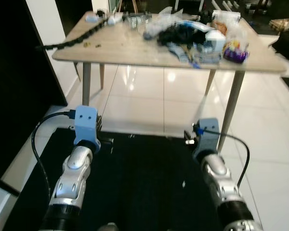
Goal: Picking trash to rubbish bin
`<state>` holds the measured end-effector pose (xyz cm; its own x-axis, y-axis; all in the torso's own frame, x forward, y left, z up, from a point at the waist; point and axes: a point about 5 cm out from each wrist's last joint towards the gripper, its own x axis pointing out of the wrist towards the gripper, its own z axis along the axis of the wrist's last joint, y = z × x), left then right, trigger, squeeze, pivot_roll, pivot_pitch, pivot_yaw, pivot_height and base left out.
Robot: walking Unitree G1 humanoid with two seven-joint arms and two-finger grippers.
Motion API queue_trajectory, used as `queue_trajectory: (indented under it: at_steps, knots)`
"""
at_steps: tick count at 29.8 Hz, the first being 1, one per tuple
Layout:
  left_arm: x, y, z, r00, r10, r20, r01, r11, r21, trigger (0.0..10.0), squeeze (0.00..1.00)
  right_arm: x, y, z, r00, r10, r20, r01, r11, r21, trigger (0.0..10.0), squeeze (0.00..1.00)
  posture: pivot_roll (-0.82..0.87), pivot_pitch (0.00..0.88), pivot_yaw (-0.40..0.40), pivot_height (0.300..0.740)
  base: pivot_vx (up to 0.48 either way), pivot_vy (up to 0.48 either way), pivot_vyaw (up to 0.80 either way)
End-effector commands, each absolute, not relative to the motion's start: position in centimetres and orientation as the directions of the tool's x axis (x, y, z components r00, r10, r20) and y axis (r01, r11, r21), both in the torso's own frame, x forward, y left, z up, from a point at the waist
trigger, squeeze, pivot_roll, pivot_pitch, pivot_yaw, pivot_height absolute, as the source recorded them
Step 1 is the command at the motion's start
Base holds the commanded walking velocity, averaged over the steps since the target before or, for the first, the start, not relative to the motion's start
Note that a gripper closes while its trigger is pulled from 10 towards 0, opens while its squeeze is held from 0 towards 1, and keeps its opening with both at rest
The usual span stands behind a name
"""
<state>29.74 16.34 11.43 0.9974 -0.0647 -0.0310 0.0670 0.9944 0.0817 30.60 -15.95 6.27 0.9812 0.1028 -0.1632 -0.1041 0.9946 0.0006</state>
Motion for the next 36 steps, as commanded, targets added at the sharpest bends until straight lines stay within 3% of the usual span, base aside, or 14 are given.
queue_trajectory:
  at_steps: [1,18,26,36]
  knots:
    - [29.59,16.52,10.92,0.997,-0.057,-0.052,0.062,0.995,0.083,10.0,0.00,30.45,-16.23,6.09,0.979,0.097,-0.178,-0.100,0.995,-0.009,10.0,0.00,0.05,0.034,-0.013,0.740,0.274,0.000,0.00]
    - [29.40,16.42,10.81,0.997,-0.056,-0.057,0.061,0.995,0.082,10.0,0.00,30.68,-16.41,6.35,0.981,0.095,-0.171,-0.097,0.995,-0.006,10.0,0.00,0.05,0.046,-0.017,0.740,0.275,0.000,0.00]
    - [29.36,16.35,10.86,0.997,-0.059,-0.053,0.063,0.994,0.085,10.0,0.00,30.77,-16.57,6.47,0.981,0.095,-0.169,-0.097,0.995,-0.008,10.0,0.00,0.05,0.038,-0.025,0.740,0.275,0.000,-0.58]
    - [29.37,16.35,10.86,0.997,-0.059,-0.049,0.063,0.994,0.086,10.0,0.00,31.20,-16.84,7.08,0.985,0.086,-0.147,-0.089,0.996,-0.015,10.0,0.00,0.05,0.022,-0.029,0.740,0.276,0.000,0.00]
